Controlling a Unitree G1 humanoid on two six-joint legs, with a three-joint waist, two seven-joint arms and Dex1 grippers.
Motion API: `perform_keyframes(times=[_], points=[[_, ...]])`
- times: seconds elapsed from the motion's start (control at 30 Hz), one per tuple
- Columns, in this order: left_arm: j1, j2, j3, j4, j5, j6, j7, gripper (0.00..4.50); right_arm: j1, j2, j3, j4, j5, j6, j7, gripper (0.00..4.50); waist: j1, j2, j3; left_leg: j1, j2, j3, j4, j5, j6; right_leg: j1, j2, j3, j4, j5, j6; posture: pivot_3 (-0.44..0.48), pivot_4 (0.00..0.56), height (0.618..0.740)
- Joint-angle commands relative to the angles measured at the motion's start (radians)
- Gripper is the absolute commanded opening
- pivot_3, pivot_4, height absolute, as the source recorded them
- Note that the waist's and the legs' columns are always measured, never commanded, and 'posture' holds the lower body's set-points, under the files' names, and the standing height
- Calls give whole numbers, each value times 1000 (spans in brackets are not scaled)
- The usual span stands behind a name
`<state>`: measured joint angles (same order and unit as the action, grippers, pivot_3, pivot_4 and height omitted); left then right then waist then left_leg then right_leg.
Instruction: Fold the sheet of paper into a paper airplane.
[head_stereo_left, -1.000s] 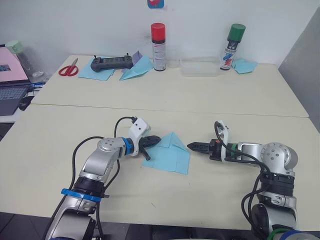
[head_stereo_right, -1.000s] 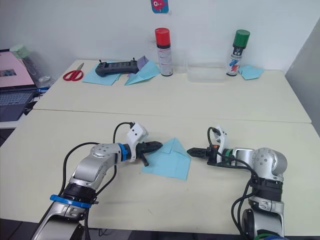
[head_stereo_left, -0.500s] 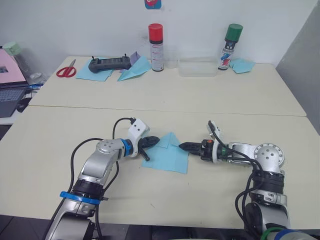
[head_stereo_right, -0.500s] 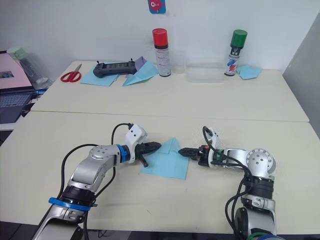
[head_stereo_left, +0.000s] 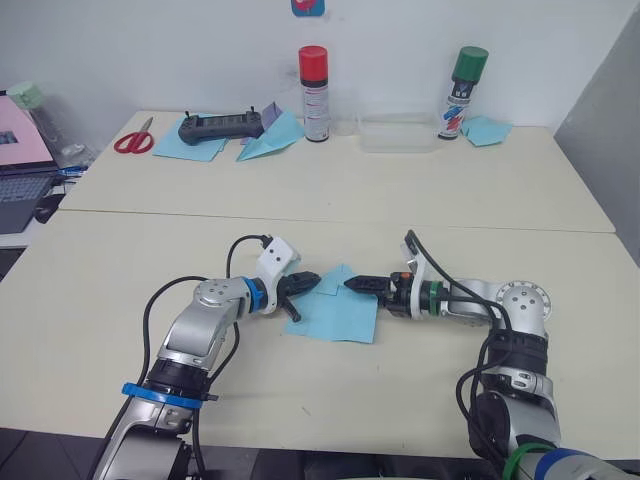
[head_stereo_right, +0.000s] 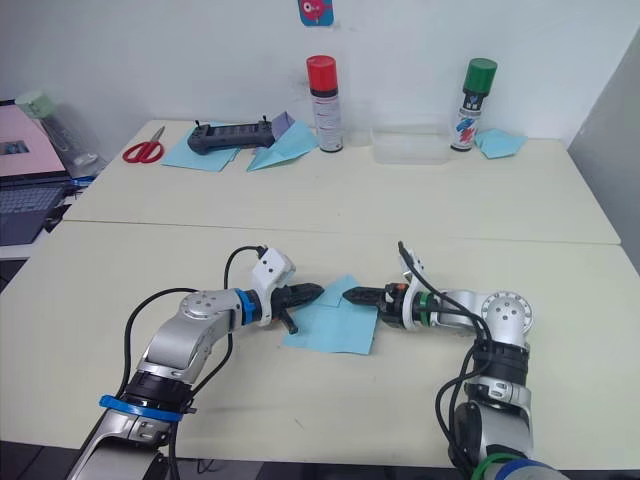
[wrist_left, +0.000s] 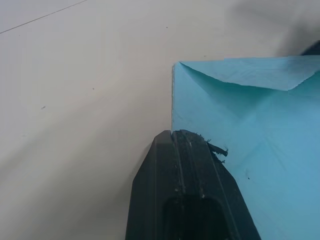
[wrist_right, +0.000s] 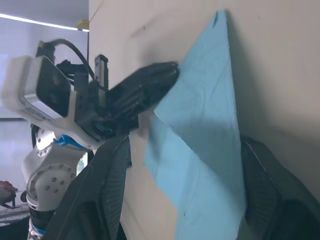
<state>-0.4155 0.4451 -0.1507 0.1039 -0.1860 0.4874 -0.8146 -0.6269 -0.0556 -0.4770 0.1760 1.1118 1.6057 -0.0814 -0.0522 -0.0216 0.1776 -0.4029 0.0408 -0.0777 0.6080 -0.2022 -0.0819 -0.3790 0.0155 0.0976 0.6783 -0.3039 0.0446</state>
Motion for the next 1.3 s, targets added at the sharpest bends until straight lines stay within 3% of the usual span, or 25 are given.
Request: perform_keyframes(times=[0.03,0.17,0.27,0.5,0.8,1.3], points=[[24,-7,-51,30,36,11,7,0,-30,20,-36,4,-8,7,-10,3058,0,0,0,0,0,0,0,0,0,0,0,0,0,0,0,0,150,740],[27,-6,-57,29,45,5,3,0,-35,35,-40,3,-24,8,-5,3058,0,0,0,0,0,0,0,0,0,-1,0,0,0,0,0,0,150,740],[28,-5,-56,29,50,1,1,0,-25,35,-33,-7,-29,9,0,2519,0,0,0,-1,0,0,0,0,0,-1,0,0,0,0,0,0,150,740],[21,-10,-58,38,58,-5,-3,0,-18,29,-29,-21,-46,9,-1,26,0,1,0,-1,0,0,0,0,0,-1,0,0,0,0,0,0,150,740],[17,-17,-61,40,57,-7,-13,0,-9,-17,91,-88,-94,2,103,26,1,2,1,-1,0,0,0,0,0,-1,0,0,0,0,0,0,150,740],[10,-23,-54,27,52,4,-21,0,-40,19,181,-35,-220,-112,196,26,2,2,1,-7,0,0,0,0,0,-7,0,0,0,0,0,0,150,740]])
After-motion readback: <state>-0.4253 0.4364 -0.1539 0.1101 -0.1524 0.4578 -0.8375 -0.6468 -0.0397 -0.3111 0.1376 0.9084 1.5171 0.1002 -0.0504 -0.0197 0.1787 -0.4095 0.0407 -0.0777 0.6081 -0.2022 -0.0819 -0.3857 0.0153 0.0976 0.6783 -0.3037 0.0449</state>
